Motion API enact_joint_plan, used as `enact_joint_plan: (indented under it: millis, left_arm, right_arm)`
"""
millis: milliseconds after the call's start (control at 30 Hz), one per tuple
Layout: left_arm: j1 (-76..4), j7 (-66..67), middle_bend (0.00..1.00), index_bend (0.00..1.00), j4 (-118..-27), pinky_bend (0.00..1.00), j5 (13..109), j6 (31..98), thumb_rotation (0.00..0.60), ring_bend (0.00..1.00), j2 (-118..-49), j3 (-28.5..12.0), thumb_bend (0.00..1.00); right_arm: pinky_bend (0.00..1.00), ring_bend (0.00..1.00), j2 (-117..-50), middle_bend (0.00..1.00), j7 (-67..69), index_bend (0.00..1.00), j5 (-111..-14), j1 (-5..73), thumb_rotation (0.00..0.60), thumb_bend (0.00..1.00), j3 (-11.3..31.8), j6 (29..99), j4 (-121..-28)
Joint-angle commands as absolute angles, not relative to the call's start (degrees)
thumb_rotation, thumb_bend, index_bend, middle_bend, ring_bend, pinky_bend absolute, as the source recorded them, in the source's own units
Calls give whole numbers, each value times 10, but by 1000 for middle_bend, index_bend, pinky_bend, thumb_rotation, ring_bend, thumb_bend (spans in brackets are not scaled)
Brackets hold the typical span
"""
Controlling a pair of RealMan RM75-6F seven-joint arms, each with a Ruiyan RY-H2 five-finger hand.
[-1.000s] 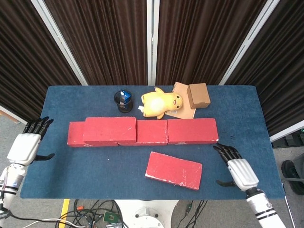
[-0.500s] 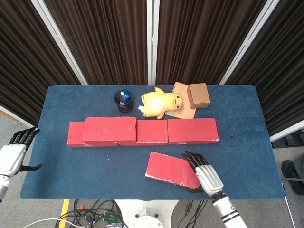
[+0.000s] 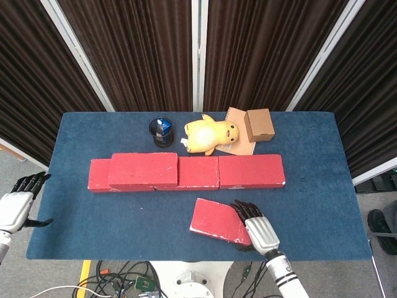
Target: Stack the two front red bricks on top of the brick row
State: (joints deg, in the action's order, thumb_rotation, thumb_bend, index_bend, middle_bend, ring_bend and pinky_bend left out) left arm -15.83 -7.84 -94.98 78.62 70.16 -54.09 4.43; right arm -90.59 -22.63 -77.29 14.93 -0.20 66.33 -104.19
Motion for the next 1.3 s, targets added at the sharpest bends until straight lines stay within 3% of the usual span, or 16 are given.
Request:
enact_joint_plan:
  millis: [33, 933, 1300]
  left_arm:
    - [-157, -78, 0, 0, -947, 0, 786, 698, 600, 0, -543, 42, 51]
    - [-139, -78, 0, 0, -936, 0, 809, 698, 600, 0, -565, 23, 51]
    - [-137, -82, 0, 0, -940, 0, 812, 696, 600, 0, -560, 17, 51]
  right_arm:
    - [0, 0, -912, 0, -228, 0, -769, 151, 600, 0, -3, 662, -1034]
    - [0, 0, -870, 0, -241, 0, -769, 167, 600, 0, -11, 658, -967]
    - [0, 0, -827, 0, -226, 0, -772, 203, 600, 0, -7, 606, -1001]
